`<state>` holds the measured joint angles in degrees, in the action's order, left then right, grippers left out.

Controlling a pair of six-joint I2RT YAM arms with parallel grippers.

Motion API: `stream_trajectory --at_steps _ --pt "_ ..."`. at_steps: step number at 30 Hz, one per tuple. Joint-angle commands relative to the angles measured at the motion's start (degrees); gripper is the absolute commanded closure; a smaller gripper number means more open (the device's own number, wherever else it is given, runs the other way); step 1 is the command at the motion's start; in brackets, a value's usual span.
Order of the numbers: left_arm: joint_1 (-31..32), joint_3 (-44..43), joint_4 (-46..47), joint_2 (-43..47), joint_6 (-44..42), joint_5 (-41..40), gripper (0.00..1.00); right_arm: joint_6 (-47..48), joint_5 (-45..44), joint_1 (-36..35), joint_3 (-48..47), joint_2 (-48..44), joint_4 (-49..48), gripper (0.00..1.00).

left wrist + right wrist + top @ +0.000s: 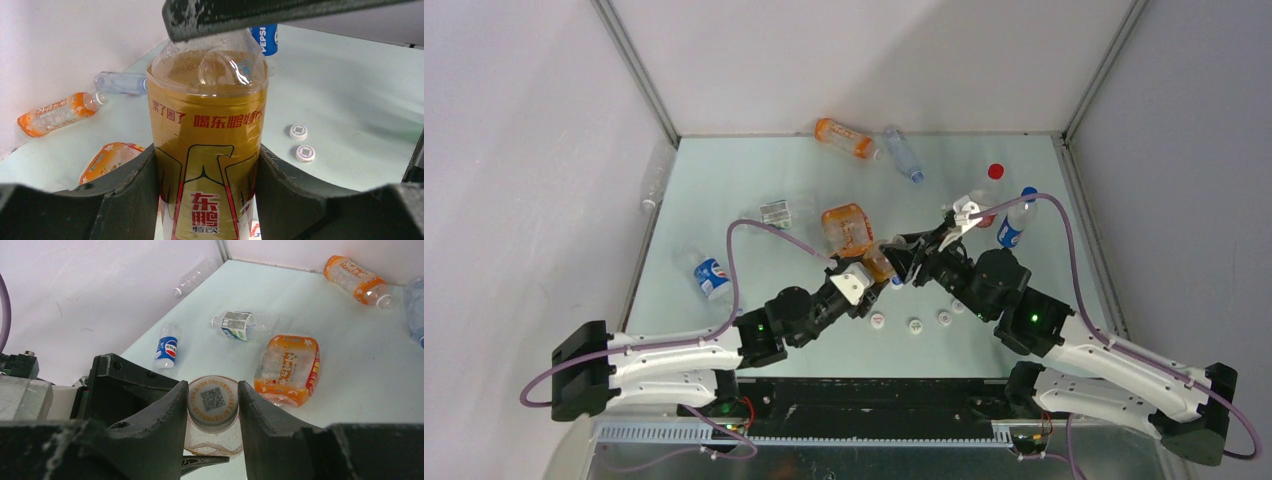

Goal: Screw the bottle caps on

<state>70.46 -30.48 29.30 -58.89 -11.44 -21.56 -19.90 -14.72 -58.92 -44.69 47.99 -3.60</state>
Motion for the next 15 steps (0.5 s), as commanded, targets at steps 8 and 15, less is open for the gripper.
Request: stream_trajectory --at_steps 8,15 --pt "-1.3 -2.3 6.3 0.5 2.8 3.4 0.95 1.3 1.2 1.3 0.3 1.8 0.7 0.76" --pt "-3.6 -2.7 1.4 1.7 7.5 1.2 0.46 8.1 0.1 5.4 0.2 0.4 1.7 1.00"
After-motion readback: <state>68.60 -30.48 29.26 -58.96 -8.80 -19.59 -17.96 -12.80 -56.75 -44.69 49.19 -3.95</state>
